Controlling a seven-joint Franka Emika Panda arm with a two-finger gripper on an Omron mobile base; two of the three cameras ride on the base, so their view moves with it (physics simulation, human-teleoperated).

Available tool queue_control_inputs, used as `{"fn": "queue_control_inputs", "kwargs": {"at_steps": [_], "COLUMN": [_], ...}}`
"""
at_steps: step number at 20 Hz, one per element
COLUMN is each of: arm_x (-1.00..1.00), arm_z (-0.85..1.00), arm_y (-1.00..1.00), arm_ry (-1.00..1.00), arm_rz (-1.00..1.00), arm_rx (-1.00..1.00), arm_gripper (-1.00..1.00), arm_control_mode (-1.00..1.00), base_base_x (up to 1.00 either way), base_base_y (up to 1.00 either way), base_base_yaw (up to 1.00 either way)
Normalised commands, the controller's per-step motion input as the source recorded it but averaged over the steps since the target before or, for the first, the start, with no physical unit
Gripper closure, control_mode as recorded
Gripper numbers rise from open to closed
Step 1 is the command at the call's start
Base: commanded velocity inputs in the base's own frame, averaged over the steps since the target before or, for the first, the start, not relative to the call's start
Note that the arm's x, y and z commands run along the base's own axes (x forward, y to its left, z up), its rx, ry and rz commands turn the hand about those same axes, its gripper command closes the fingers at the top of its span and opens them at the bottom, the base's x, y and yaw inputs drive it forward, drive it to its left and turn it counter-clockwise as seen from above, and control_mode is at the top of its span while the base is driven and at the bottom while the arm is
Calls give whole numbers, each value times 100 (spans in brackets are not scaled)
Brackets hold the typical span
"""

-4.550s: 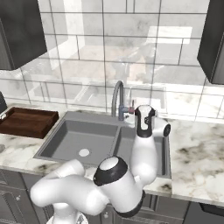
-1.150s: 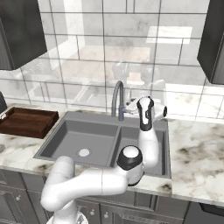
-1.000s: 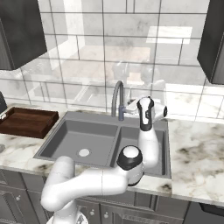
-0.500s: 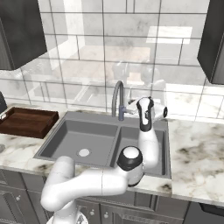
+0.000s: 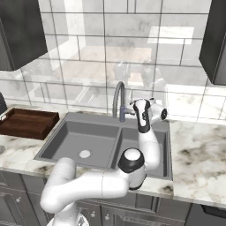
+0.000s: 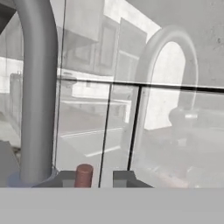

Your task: Pick up all produce items and place them in the sink. Turn on the sink faucet to wash them. Then turn the sink off and put them in the tray.

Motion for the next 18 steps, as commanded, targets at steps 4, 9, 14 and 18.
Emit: {"fn": "queue_control_inputs", "kwargs": {"at_steps": [4,9,14,18], "arm_x": [3,2,11,18], "arm_z": [-14,-19,-13,-12], "arm_y": [-33,-29,-39,-44], "arm_ry": [4,0,1,3], "arm_rz": [-16,-10,-8,-3], "arm_rx": [0,0,0,0], "arm_gripper": [100,100,100,100], "arm_control_mode": [-100,-100,-100,-100], "base_base_x": [0,0,0,0], "base_base_y": [0,0,0,0], "base_base_yaw": [0,0,0,0]}}
